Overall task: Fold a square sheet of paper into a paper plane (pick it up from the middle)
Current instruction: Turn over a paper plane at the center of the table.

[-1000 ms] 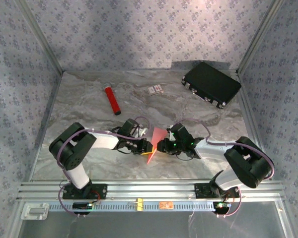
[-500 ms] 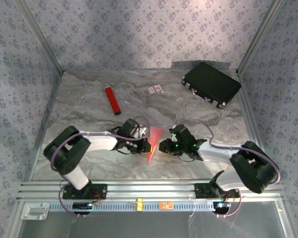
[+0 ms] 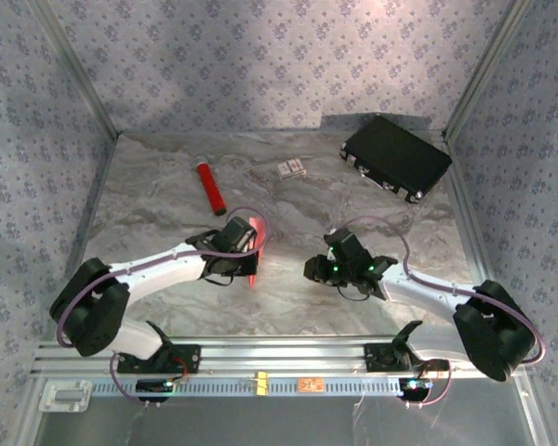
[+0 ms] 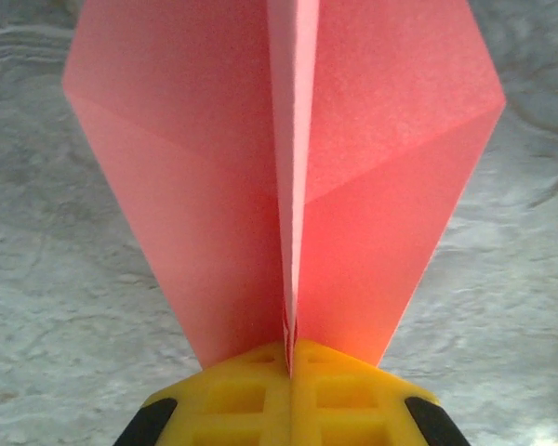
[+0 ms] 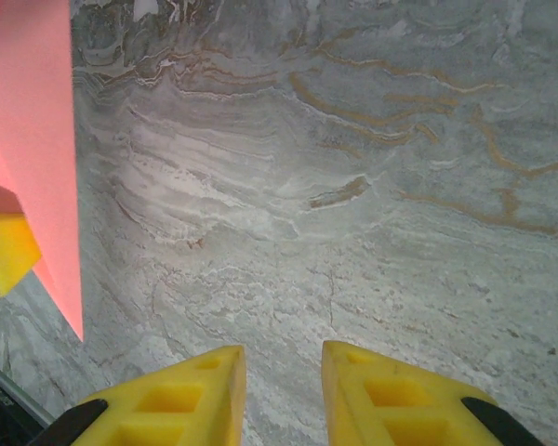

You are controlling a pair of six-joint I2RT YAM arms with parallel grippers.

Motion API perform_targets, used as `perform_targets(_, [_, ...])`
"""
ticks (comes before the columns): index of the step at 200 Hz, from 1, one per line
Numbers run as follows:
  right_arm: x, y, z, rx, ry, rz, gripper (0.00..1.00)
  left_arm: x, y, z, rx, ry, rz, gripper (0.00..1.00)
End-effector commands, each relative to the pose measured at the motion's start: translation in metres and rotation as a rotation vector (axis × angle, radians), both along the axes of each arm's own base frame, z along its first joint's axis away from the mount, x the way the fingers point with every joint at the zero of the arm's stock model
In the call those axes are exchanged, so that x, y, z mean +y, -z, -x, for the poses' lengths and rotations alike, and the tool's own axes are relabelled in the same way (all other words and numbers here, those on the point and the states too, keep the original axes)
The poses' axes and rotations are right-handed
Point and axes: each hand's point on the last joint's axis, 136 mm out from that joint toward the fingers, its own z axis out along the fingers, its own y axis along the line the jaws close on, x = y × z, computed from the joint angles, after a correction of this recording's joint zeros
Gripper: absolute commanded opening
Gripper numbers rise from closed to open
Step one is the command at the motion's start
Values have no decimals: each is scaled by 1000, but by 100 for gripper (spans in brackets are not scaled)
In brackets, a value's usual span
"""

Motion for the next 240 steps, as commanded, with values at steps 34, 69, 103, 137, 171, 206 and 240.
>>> perform_targets(34, [0,-6,-6,-20,4,28,29,3,19,11,47,38,-106,3])
perform_targets(69, [0,-5,-5,-17,0,29,29,2,25,14,63,49,-115,6])
perform_targets(103, [1,-3,-5,-14,-2,29,29,1,27,15,68,55,-110,12])
perform_targets(137, [0,-1,-5,-8,-4,32,29,-2,27,15,72,70,-103,14])
perform_targets(171, [2,1,-6,-4,-9,34,29,-4,29,17,79,81,-110,14])
perform_targets(206, [2,3,-6,1,-12,37,29,-8,28,17,78,97,-110,14])
perform_targets(240, [2,6,-5,7,-11,40,29,-11,25,17,70,98,-117,8])
